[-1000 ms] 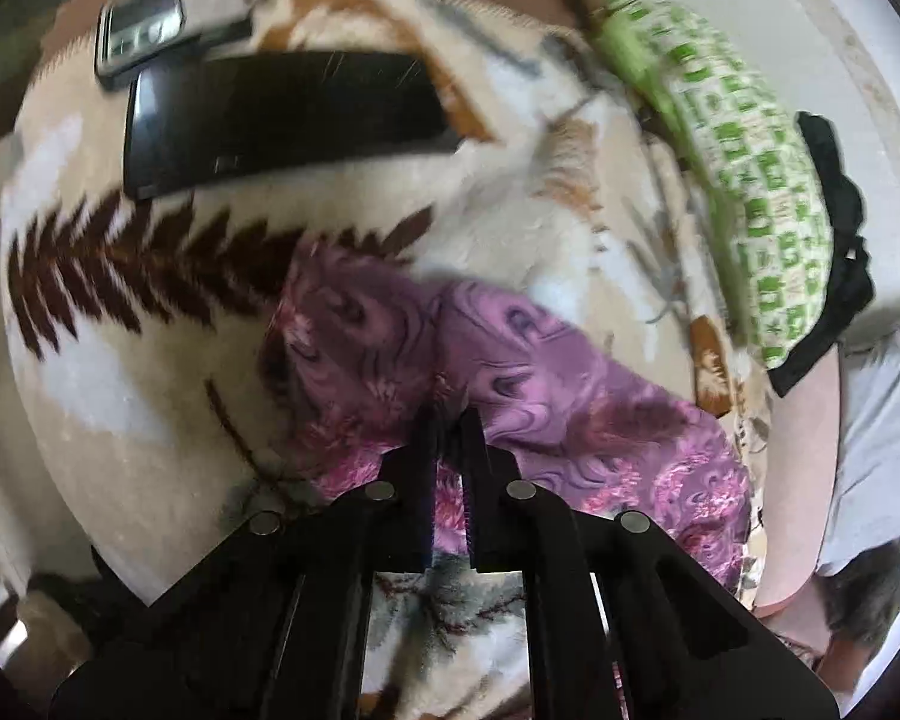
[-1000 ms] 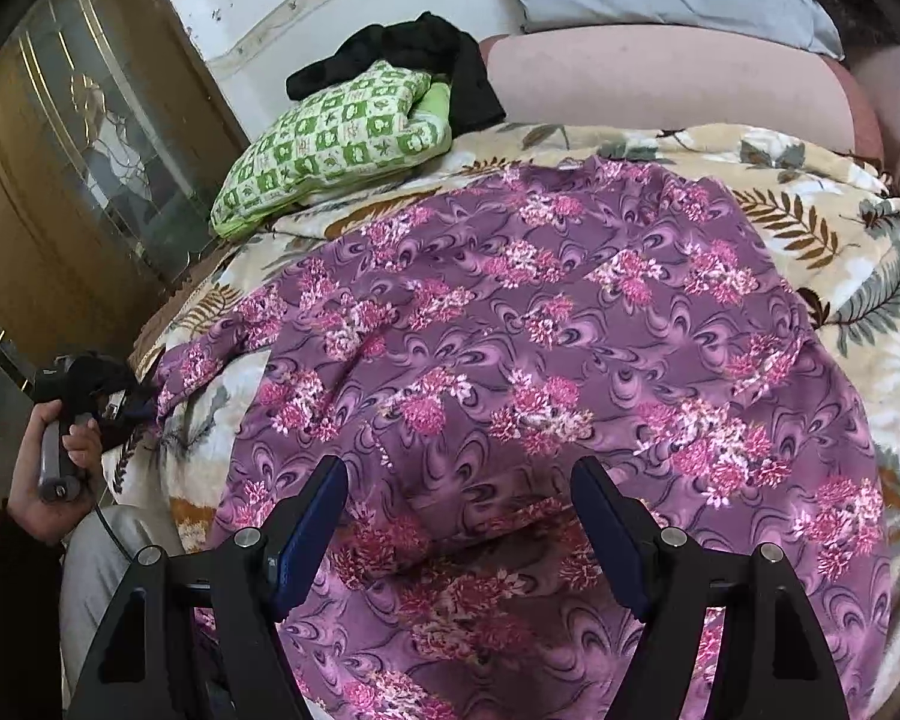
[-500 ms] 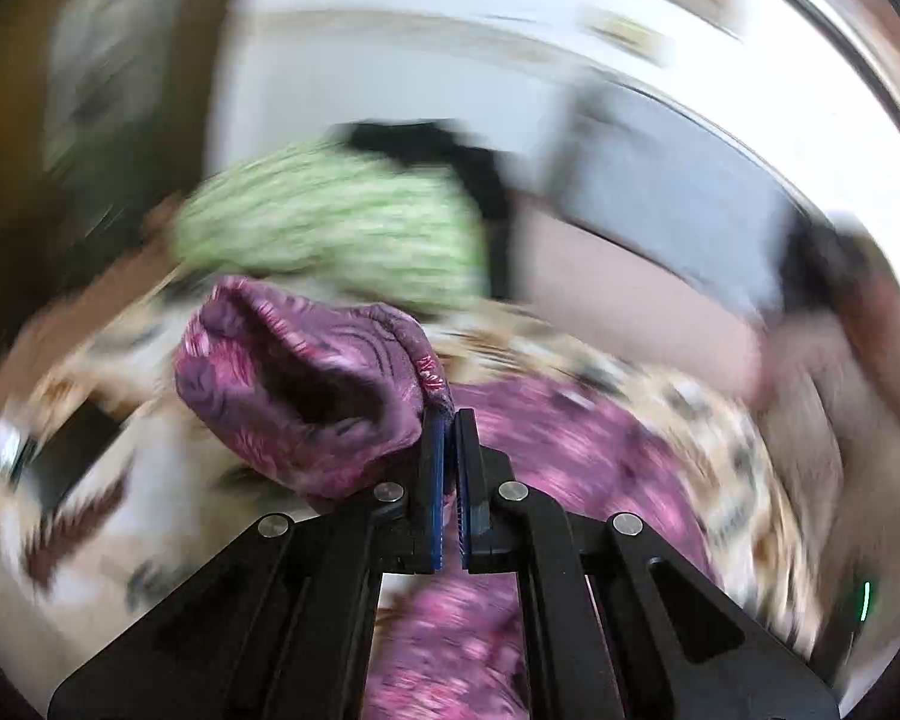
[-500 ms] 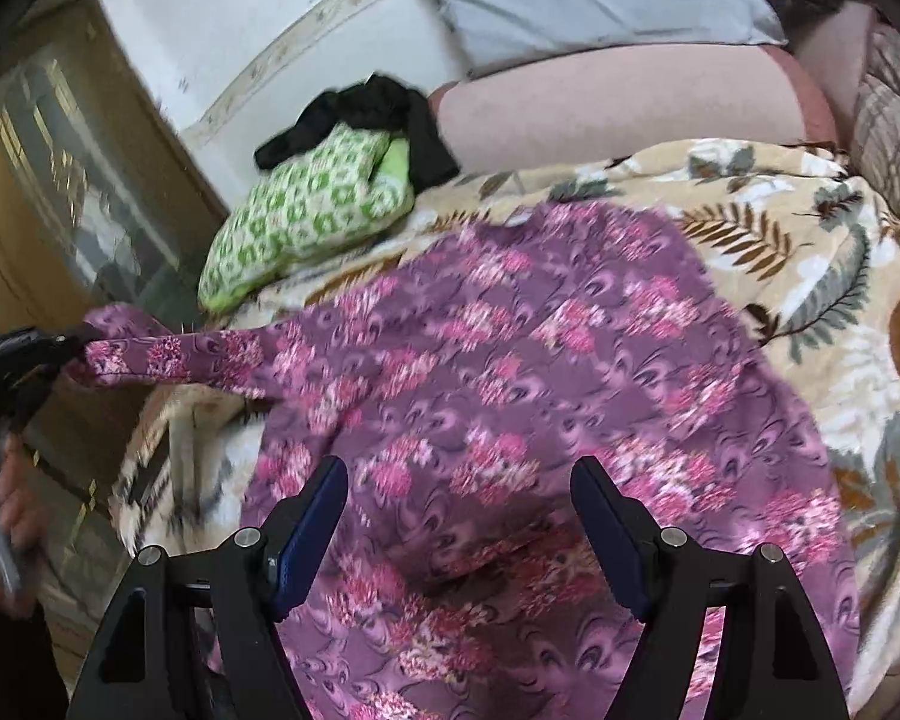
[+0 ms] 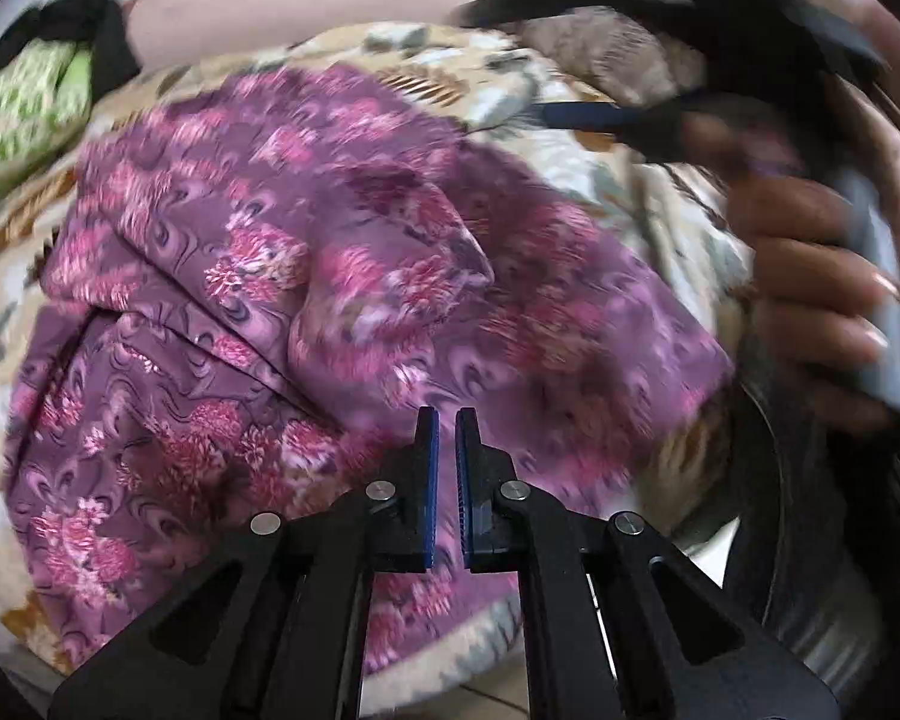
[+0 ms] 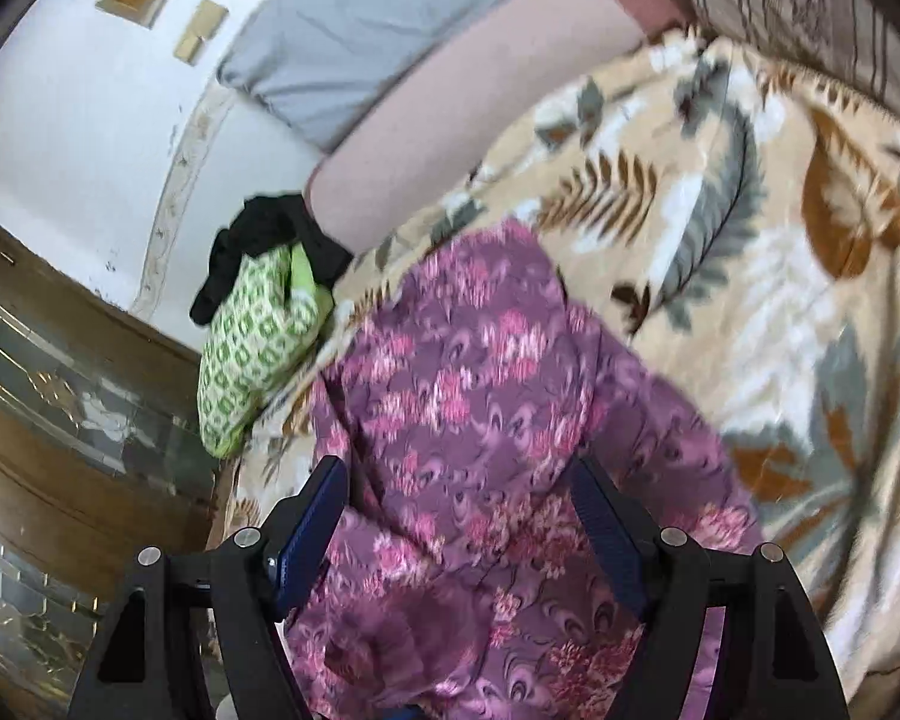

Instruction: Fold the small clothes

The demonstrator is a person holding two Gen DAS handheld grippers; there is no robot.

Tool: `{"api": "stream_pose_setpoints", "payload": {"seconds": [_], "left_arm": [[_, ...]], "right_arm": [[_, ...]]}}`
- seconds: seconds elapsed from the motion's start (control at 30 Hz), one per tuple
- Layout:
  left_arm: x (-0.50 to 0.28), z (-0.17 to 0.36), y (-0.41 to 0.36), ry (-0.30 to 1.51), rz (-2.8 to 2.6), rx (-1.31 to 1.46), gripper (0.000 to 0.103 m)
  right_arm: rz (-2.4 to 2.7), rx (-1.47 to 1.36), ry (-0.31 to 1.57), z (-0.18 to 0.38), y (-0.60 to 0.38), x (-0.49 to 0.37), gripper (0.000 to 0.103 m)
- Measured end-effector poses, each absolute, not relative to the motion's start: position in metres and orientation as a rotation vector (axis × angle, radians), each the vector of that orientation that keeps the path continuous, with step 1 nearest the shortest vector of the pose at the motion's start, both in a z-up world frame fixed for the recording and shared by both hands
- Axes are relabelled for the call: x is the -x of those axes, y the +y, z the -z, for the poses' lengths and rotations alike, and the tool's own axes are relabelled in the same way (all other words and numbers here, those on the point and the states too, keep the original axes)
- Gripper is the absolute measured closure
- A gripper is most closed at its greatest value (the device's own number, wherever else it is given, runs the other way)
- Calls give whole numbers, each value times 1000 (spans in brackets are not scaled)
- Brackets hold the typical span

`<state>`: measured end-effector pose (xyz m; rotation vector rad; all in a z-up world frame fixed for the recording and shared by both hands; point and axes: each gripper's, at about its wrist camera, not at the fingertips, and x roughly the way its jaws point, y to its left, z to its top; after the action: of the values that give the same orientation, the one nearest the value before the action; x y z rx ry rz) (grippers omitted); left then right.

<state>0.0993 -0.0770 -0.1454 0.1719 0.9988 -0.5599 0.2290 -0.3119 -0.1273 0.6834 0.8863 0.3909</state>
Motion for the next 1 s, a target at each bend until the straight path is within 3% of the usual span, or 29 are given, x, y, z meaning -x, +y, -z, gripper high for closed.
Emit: {"api": "stream_pose_setpoints", "payload": {"seconds": [0.03, 0.1, 0.17, 0.5, 0.53, 0.6, 0.67, 0.7, 0.87, 1.0], "left_arm": [[-91, 140, -76, 979, 585, -175, 86], [-85, 131, -65, 941, 602, -122, 54], [-94, 125, -47, 918, 570, -44, 44], [-141, 136, 59, 989, 257, 406, 44], [-141, 139, 63, 998, 246, 427, 44], [-141, 143, 65, 1013, 223, 426, 44], [-141, 146, 63, 1026, 220, 411, 44], [-141, 146, 59, 1031, 222, 400, 44], [-142, 145, 52, 1006, 219, 348, 44], [-149, 152, 58, 1042, 210, 385, 44]], "right_arm": [[-416, -645, 911, 128, -300, -231, 28], [-447, -570, 939, 129, -282, -232, 28], [-465, -466, 971, 131, -261, -232, 28], [-429, -103, 1179, 171, -212, -226, 28], [-417, -83, 1198, 174, -211, -224, 32], [-437, -82, 1236, 179, -212, -218, 55], [-438, -47, 1262, 184, -210, -211, 91], [-421, -27, 1260, 184, -211, -209, 95], [-340, -124, 1125, 144, -250, -196, 95], [-127, -166, 1262, 190, -285, -211, 94]]}}
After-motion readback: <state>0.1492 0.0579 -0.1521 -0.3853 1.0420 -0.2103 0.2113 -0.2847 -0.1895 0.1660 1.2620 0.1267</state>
